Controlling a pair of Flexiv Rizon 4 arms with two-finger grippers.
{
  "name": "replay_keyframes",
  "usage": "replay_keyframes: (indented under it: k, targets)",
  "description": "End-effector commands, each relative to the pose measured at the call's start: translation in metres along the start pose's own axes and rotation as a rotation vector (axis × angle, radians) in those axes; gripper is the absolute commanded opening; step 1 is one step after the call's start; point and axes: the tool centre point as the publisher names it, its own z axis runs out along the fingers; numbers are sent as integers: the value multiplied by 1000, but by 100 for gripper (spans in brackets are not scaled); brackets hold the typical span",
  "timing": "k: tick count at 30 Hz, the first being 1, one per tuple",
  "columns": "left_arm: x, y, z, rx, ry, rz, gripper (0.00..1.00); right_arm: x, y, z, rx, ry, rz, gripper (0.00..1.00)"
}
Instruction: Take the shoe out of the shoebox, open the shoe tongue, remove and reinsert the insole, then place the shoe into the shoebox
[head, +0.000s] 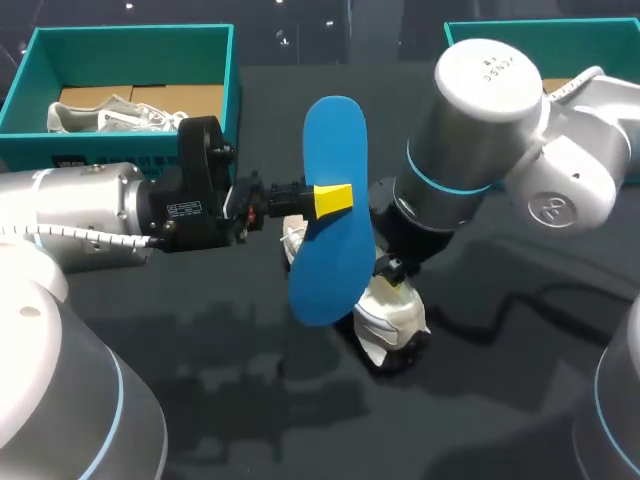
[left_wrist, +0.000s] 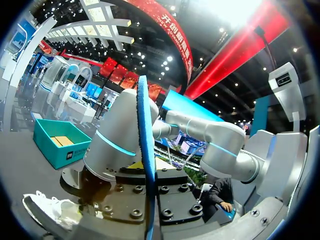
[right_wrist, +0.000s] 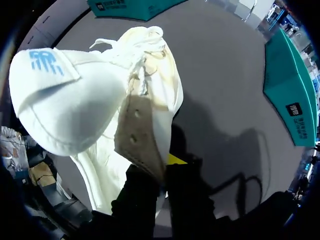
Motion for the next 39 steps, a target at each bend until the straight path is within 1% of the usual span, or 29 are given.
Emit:
replay_keyframes:
  k: [1,8,12,22,35,39]
  targets:
    - [2,2,-1,4,-3,1,0,3,-6,-3,-75,-61,280,0]
    - [2,2,-1,4,-3,1,0,6,-4,-4,-58,-68,404,0]
    - [2,2,-1,4,-3,1,0,8,-2,-1,-45,-62,432,0]
    - [2,2,-1,4,-3,1,0,10,1,10,-37,-47,429,0]
    - [2,2,-1,4,-3,1,0,7,-3,33,-44,-6,482,0]
    - [2,2,-1,4,-3,1,0,5,-4,38,-36,-12,507,0]
